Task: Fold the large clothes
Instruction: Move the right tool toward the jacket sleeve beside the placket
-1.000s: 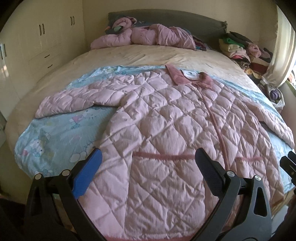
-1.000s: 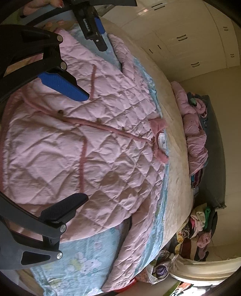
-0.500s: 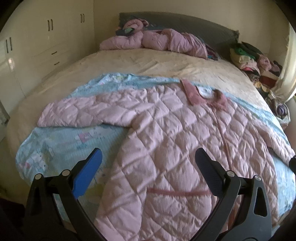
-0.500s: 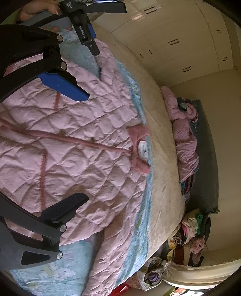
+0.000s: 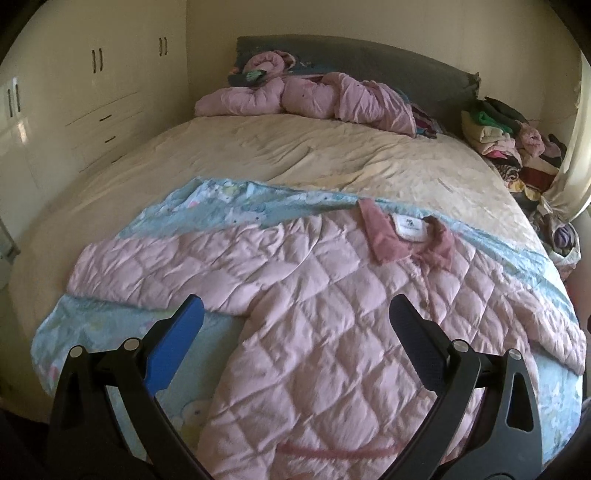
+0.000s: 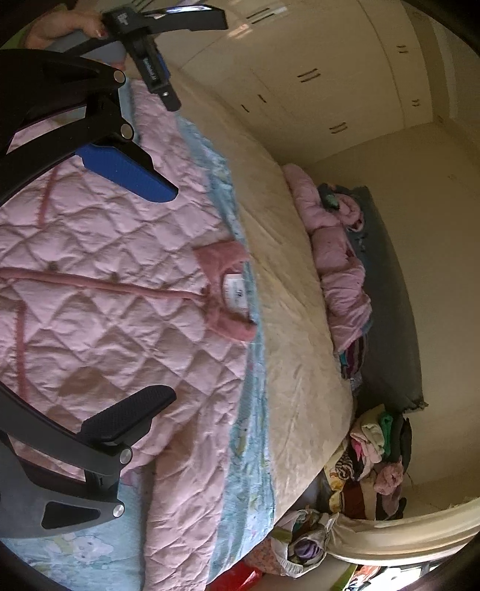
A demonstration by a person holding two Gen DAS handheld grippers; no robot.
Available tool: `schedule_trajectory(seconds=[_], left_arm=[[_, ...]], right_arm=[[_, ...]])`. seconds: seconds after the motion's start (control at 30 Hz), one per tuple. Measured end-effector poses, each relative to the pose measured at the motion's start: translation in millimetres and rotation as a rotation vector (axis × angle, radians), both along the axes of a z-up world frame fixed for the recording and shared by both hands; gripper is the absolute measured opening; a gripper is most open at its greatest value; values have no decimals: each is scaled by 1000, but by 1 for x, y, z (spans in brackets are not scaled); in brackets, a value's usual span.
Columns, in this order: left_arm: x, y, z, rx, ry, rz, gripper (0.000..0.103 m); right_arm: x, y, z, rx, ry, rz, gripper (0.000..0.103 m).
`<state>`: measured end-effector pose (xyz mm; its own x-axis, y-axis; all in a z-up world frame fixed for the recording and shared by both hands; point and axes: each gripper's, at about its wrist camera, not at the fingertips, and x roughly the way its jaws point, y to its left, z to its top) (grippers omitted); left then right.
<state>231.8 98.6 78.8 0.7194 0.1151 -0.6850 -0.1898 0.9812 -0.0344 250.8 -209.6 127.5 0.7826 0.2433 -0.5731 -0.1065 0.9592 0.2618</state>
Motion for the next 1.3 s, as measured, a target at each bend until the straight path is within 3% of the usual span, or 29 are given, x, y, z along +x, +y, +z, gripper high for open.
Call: schedule_trajectory(seconds=[0.27,0.53,0.9,1.3], left_arm=[[41,-24,5,-14,0,-25,94],[76,-61,-10,-15,3,-67,94],[109,-102,-66,-29,66,-108,94],[121,-132,-123,22,138,-166,94]], right_arm=[[41,-29,18,43,-28,-80,99],[76,-57,8,56,-6,-155,99],[107,-105,-36,63,69,-285,99],[113,-171,-78,67,119,-458,99]])
